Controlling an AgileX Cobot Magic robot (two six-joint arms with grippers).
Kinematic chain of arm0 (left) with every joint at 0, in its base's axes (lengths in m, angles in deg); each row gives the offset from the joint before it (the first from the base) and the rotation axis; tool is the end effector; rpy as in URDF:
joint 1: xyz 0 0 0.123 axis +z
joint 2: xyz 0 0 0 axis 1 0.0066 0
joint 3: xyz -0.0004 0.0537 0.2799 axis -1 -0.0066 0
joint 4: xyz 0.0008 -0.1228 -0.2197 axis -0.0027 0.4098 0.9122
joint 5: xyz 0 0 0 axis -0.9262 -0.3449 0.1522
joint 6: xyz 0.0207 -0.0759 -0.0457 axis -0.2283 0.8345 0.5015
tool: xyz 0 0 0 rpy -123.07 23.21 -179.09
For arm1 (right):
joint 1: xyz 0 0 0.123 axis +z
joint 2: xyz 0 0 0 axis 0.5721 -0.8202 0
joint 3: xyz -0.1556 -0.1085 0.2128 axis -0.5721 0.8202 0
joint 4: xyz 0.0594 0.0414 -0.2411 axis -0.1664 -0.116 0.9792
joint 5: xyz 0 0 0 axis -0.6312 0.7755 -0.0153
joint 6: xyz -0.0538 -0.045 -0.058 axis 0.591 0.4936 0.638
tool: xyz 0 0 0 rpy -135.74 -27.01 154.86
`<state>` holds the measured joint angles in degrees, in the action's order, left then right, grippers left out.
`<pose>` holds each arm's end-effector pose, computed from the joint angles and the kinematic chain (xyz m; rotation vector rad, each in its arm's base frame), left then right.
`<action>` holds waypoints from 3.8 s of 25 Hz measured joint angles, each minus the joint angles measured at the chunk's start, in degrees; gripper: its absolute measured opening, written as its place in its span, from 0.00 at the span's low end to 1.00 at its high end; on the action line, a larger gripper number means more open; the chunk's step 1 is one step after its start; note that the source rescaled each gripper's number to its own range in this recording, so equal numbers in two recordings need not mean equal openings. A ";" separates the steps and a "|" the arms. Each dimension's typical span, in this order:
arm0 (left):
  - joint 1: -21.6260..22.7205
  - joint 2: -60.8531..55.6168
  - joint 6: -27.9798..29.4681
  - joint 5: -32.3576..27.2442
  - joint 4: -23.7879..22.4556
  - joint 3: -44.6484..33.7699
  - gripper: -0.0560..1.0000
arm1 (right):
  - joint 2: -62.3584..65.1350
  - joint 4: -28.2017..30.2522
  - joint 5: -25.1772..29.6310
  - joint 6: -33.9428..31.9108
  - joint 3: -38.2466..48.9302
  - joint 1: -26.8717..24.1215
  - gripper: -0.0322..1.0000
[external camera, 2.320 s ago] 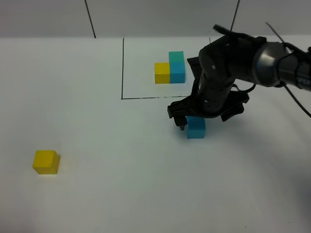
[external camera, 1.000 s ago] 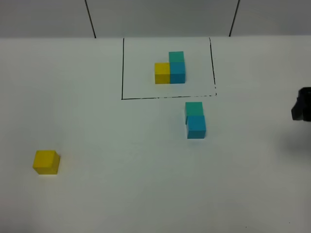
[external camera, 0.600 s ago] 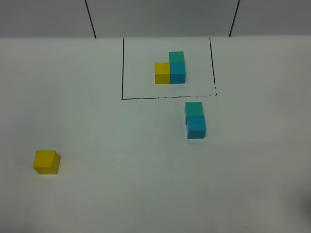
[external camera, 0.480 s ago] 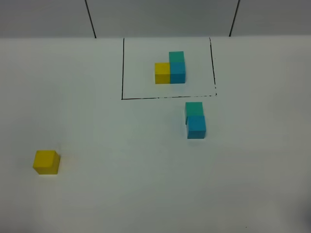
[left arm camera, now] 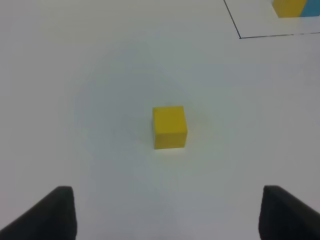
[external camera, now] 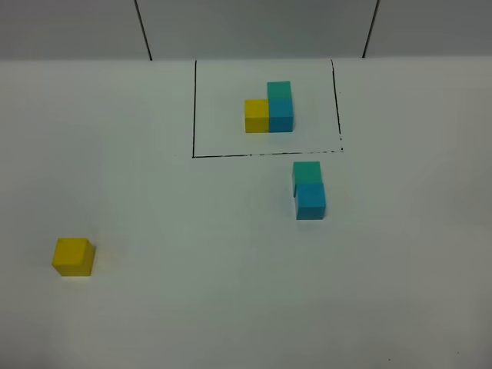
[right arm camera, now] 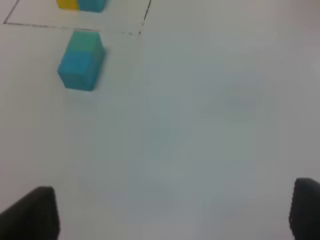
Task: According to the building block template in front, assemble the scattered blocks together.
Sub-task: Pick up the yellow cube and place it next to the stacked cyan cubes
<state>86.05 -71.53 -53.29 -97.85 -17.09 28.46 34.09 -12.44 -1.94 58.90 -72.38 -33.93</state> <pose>-0.0068 -0.0062 0.2789 0.0772 2.0369 -0.1317 0.0110 0.0113 0.2832 -0.1297 2.1169 0.1181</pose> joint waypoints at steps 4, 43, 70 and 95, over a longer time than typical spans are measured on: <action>0.00 0.00 0.00 0.00 0.00 0.00 0.64 | 3.90 0.58 0.64 -0.21 0.66 0.06 0.86; 0.00 0.00 0.00 0.00 0.00 0.00 0.64 | 4.06 3.91 1.03 -2.17 0.86 -3.82 0.74; 0.00 0.00 0.00 0.00 0.00 0.00 0.64 | 4.06 3.96 1.03 -3.04 0.86 -3.82 0.74; 0.00 0.00 0.00 0.00 0.00 0.00 0.64 | 4.06 3.96 1.03 -3.09 0.86 -3.82 0.74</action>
<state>86.05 -71.53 -53.29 -97.85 -17.09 28.46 38.15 -8.48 -0.91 55.81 -71.52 -37.75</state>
